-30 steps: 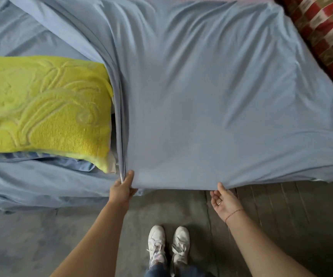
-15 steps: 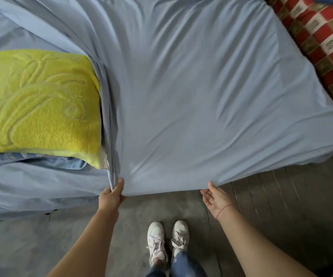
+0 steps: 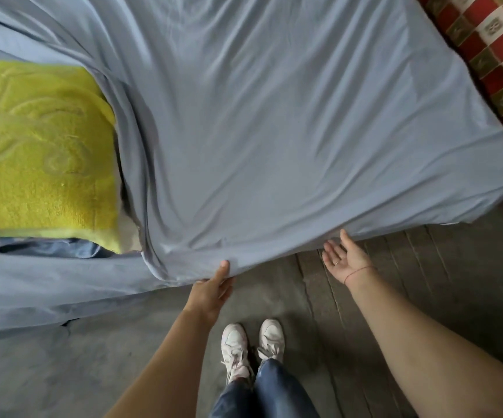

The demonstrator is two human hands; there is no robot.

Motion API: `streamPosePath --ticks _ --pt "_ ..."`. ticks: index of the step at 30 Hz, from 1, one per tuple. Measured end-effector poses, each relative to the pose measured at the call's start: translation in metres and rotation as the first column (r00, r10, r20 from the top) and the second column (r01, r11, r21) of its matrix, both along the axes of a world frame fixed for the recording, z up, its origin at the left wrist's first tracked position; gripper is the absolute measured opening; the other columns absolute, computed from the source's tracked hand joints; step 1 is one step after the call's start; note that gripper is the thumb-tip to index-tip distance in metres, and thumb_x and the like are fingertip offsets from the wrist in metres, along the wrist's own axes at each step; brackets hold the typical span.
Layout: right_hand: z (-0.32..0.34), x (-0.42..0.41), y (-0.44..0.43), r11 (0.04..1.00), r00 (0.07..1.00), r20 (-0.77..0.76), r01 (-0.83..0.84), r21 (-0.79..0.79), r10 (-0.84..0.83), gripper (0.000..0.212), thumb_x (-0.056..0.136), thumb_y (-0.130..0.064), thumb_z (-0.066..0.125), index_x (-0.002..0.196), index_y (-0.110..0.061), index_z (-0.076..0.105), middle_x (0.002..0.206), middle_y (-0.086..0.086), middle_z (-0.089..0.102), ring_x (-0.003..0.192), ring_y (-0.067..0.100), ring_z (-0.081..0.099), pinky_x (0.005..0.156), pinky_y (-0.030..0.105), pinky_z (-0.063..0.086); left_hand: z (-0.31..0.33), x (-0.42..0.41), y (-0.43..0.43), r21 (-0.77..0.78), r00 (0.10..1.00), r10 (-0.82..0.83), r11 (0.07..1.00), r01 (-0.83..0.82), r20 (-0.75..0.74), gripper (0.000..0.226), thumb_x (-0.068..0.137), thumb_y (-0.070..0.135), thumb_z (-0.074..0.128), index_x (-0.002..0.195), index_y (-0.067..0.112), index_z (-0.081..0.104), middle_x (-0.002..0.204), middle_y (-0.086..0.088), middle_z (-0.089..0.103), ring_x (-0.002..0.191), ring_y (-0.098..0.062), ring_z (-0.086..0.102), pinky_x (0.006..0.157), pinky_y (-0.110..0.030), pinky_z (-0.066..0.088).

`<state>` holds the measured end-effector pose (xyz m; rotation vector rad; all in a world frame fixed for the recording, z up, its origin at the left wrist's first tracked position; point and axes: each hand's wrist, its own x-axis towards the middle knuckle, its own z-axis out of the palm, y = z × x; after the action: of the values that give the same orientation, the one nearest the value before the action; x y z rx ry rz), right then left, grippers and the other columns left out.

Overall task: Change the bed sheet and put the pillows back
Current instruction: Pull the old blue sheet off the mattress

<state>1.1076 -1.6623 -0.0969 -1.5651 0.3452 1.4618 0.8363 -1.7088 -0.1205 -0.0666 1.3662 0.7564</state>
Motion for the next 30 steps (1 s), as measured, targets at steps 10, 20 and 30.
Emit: streamPosePath --ticks 10,20,30 --pt "-0.018 0.026 -0.003 0.992 0.994 0.002 0.107 0.073 -0.107 0.022 0.092 -0.037 0.059 0.095 -0.015 0.056 0.102 0.002 0.06 0.092 0.015 0.055 0.091 0.031 0.042 -0.003 0.063 -0.003 -0.043 0.999 0.033 0.999 -0.032 0.027 0.019 0.09 0.014 0.068 0.102 0.006 0.055 0.089 -0.003 0.065 0.076 -0.013 0.063 0.08 -0.027 0.052" --pt "-0.049 0.055 -0.029 0.986 0.972 0.225 0.101 -0.134 -0.069 0.018 0.093 -0.033 0.062 0.082 -0.02 0.054 0.07 -0.004 0.047 0.058 0.002 0.043 0.043 0.011 0.039 -0.012 0.073 -0.01 -0.116 0.982 -0.031 0.993 0.01 -0.185 0.021 0.089 0.015 0.069 0.09 0.002 0.052 0.083 -0.01 0.061 0.077 -0.014 0.063 0.067 -0.02 0.057" --pt "-0.033 0.087 -0.004 0.968 0.969 -0.122 0.227 0.103 -0.214 0.024 0.095 -0.035 0.056 0.107 -0.015 0.058 0.116 0.004 0.059 0.1 0.019 0.057 0.096 0.036 0.039 -0.018 0.092 0.008 -0.233 0.983 -0.166 0.962 0.145 -0.076 0.03 0.092 0.041 0.061 0.098 0.011 0.059 0.097 -0.002 0.066 0.09 -0.016 0.061 0.072 -0.027 0.044"
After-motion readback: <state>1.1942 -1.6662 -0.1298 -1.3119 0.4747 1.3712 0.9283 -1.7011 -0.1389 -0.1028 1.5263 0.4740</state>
